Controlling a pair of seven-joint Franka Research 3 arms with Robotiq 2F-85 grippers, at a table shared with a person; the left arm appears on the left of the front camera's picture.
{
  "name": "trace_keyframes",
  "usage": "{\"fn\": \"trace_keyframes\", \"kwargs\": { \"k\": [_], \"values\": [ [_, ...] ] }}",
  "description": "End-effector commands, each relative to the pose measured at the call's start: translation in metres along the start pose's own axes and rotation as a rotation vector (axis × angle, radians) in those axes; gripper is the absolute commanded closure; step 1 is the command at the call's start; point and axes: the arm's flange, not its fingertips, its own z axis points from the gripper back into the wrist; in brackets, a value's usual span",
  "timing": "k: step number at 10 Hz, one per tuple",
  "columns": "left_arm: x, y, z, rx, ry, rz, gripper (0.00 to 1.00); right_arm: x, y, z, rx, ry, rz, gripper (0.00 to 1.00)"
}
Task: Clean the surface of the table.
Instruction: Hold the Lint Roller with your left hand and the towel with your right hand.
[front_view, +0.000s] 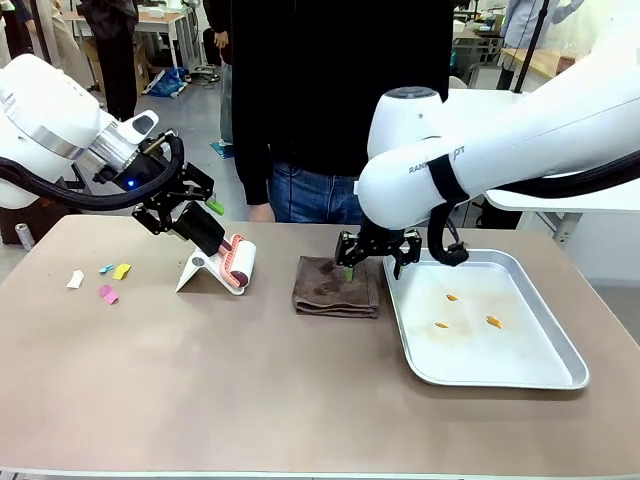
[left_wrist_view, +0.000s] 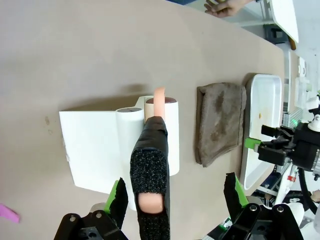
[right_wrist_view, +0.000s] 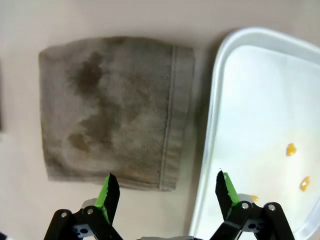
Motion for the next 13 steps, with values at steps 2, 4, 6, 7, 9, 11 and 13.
{"fn": "trace_keyframes", "kwargs": {
  "k": [2,4,6,7,9,11,13],
  "values": [
    [-0.007,0.004,0.004,-0.035,-0.012,-0.033,0.00,0.009,0.025,-0.006,0.019,-0.004,-0.096,0.00],
    [-0.008,0.005,0.002,-0.041,-0.004,-0.039,0.00,0.014,0.024,-0.017,0.002,0.005,-0.104,0.00],
    [-0.006,0.004,0.002,-0.057,-0.005,-0.058,0.00,0.018,0.022,-0.025,0.014,-0.030,-0.138,0.00],
    [-0.005,0.004,0.003,-0.067,-0.017,-0.067,0.00,0.020,0.021,-0.027,0.019,-0.031,-0.141,0.00],
    [-0.005,0.003,0.003,-0.069,-0.025,-0.075,0.00,0.023,0.023,-0.037,0.014,-0.022,-0.147,0.00],
    [-0.006,0.001,0.003,-0.068,-0.023,-0.082,0.00,0.024,0.025,-0.042,0.009,-0.022,-0.144,0.00],
    [-0.006,0.000,0.002,-0.063,-0.029,-0.091,0.00,0.023,0.027,-0.045,0.012,-0.007,-0.139,0.00]
  ]
}}
